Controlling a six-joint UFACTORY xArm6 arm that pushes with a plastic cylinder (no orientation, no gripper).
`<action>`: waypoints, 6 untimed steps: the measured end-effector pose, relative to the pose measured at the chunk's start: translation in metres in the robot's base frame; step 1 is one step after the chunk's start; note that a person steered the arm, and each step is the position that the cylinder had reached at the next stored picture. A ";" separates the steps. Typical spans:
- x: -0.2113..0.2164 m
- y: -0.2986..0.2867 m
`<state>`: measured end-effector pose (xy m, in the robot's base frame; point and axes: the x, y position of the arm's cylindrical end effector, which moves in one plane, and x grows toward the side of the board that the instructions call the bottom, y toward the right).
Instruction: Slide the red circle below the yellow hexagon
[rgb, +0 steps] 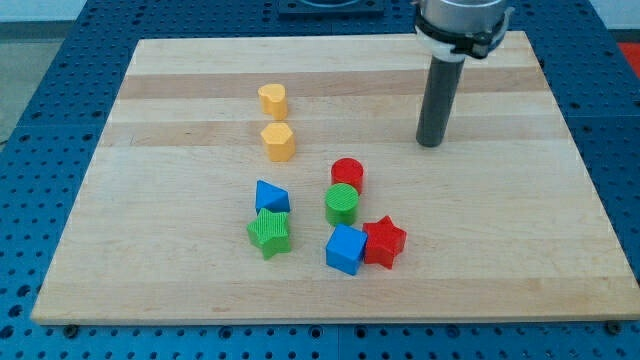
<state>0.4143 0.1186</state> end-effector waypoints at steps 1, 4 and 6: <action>0.020 -0.012; 0.064 -0.127; 0.051 -0.150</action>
